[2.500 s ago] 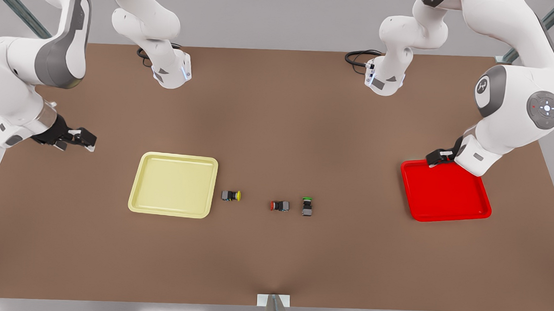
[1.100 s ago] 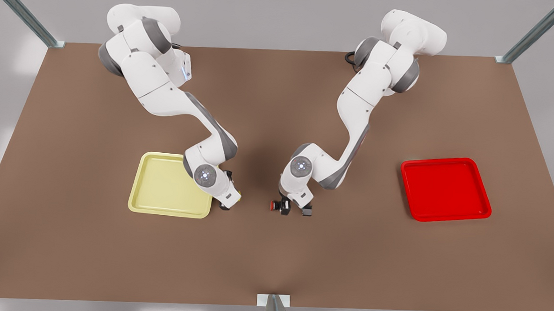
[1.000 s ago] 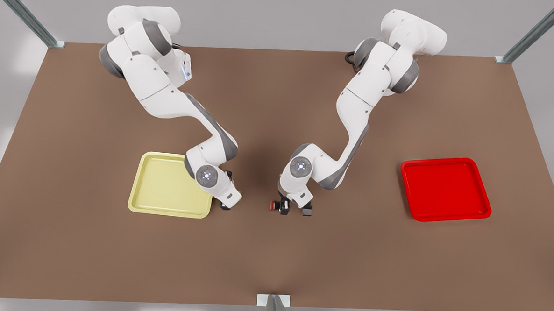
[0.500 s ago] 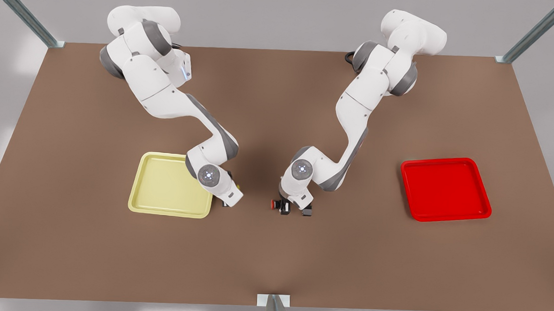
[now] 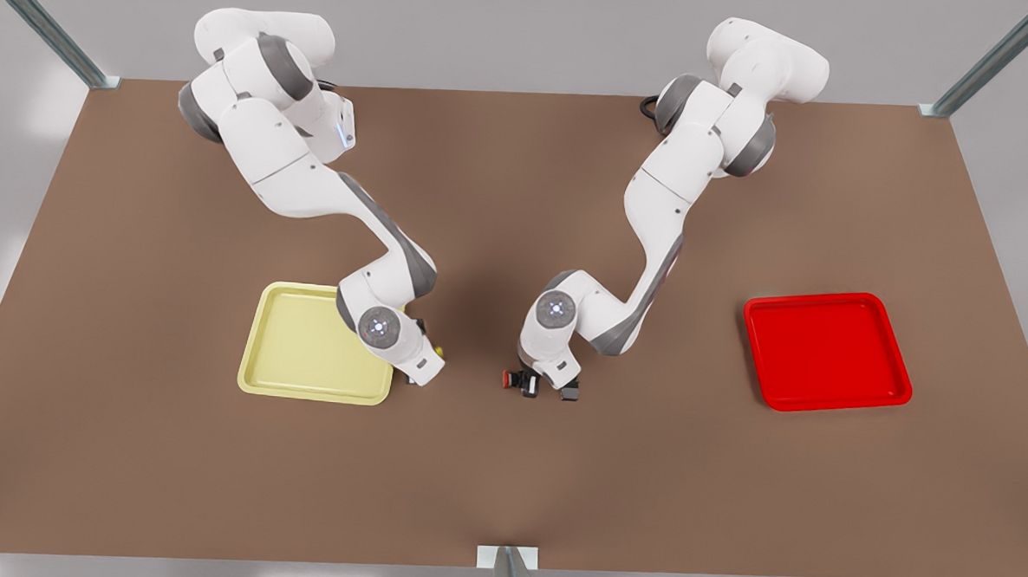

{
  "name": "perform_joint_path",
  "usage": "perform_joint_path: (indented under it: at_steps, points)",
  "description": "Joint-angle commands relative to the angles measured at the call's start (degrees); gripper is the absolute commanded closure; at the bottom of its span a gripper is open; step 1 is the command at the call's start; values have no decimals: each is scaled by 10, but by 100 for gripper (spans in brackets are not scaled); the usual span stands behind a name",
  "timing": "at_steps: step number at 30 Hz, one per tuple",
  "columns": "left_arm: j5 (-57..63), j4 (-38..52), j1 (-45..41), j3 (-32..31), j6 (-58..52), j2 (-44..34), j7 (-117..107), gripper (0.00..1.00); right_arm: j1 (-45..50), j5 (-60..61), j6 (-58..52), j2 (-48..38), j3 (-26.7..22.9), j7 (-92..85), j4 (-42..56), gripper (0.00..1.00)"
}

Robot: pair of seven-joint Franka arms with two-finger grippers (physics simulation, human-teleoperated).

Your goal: Place the switches on the corresponding trays according to their colors

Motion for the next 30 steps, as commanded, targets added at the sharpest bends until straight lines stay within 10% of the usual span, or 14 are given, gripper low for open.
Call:
perform_joint_path:
  at_steps: [1, 17, 21, 25, 26, 30]
  points:
    - [-82, 0, 0, 0, -1, 0, 3, 34, 0, 0, 3, 0, 1, 0, -1, 48]
    - [-82, -1, 4, 5, -14, -14, 9, 44, -61, 2, -88, -84, -17, -25, -23, 53]
    - [-83, -1, 4, 6, -10, -11, 0, 43, -50, -1, -87, -193, -40, 255, -150, 51]
    - [-87, -2, 4, 7, -10, -10, -1, 37, -50, 4, -95, -218, -76, 525, -184, 41]
    - [-88, -2, 4, 7, -12, -10, -2, 37, -51, 46, -88, -219, -106, 557, -184, 0]
    - [-97, -7, 4, 7, -31, -10, -2, 37, -43, 57, -85, -231, -126, 745, -187, 0]
